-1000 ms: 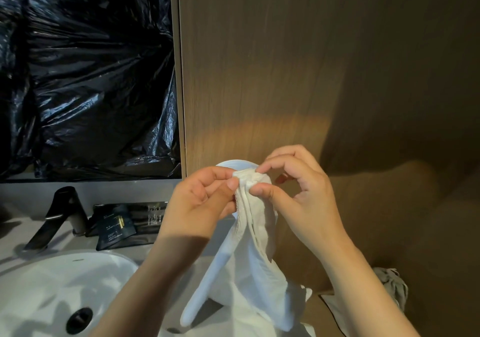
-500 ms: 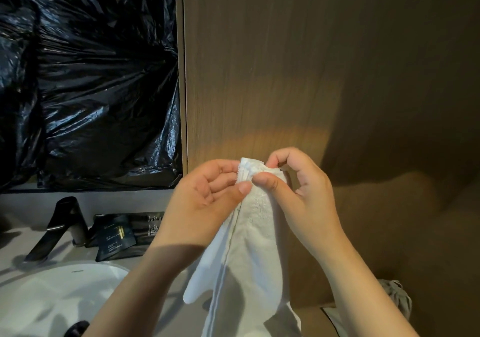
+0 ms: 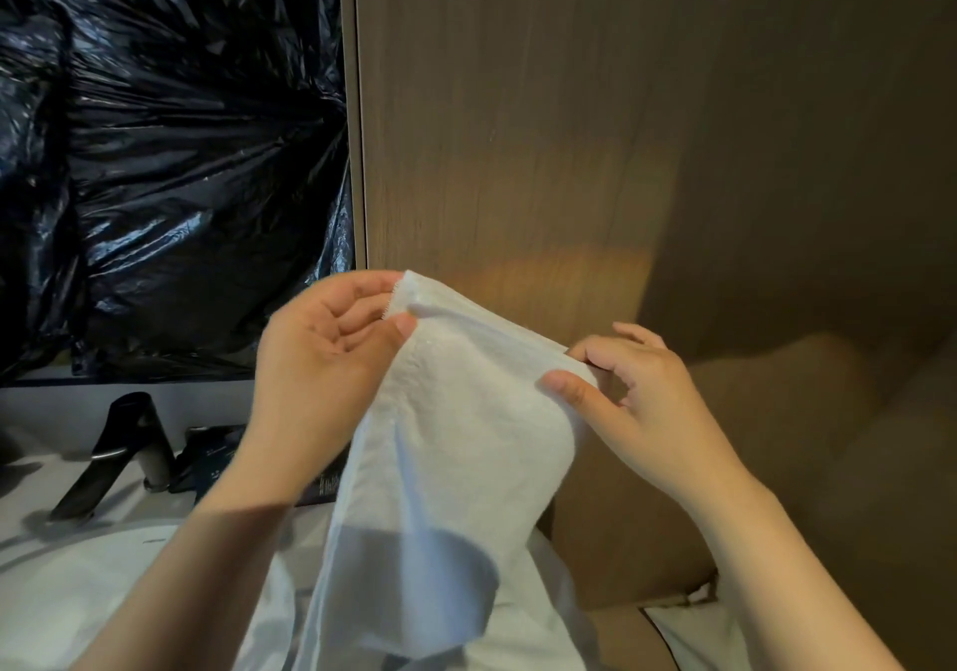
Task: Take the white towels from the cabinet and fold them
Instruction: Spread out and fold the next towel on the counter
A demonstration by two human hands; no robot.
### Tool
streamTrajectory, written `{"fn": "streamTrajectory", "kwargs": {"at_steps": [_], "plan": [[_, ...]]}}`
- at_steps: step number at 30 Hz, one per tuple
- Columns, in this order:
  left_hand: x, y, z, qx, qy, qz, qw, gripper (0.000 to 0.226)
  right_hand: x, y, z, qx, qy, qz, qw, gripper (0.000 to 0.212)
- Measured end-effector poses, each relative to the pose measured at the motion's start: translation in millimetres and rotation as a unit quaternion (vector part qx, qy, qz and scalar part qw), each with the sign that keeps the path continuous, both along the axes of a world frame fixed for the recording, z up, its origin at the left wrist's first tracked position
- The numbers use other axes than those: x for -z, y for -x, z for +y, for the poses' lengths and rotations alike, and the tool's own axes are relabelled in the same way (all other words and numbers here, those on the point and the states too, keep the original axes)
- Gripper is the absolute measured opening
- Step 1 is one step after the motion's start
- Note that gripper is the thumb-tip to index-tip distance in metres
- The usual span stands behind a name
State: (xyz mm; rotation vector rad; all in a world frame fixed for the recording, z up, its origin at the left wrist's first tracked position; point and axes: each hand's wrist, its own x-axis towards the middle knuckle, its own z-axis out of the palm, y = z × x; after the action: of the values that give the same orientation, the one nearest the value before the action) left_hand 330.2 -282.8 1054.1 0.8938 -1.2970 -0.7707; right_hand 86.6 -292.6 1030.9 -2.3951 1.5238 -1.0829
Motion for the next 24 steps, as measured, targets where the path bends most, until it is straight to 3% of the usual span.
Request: {"fn": "streamTrajectory", "kwargs": {"at_steps": [8, 13, 17, 20, 24], "plan": [[1.3, -11.2, -5.2, -0.116, 0.032, -0.107, 0.987, 0.022, -8.6, -0.9, 0.3, 0.012, 0.119, 0.074, 0.990, 0.032], [6.1, -12.8, -2.4, -0.128, 0.026, -0.099, 0.986, 0.022, -13.2, -4.6, 0.6, 0.009, 0.142, 0.030, 0.989, 0.031], [8.7, -12.6, -2.2, -0.113, 0.005, -0.079, 0.990, 0.022, -17.2, -6.3, 0.6, 0.050, 0.123, 0.027, 0.991, 0.045], [6.8, -11.0, -1.2, -0.106, 0.002, -0.069, 0.992, 0.022, -20.9, -3.6, 2.7, 0.057, 0.083, 0.077, 0.992, 0.039], [0.4, -4.7, 4.1, -0.073, 0.009, -0.037, 0.997, 0.022, -20.4, -3.4, 5.1, 0.071, 0.042, 0.069, 0.994, 0.035]]}}
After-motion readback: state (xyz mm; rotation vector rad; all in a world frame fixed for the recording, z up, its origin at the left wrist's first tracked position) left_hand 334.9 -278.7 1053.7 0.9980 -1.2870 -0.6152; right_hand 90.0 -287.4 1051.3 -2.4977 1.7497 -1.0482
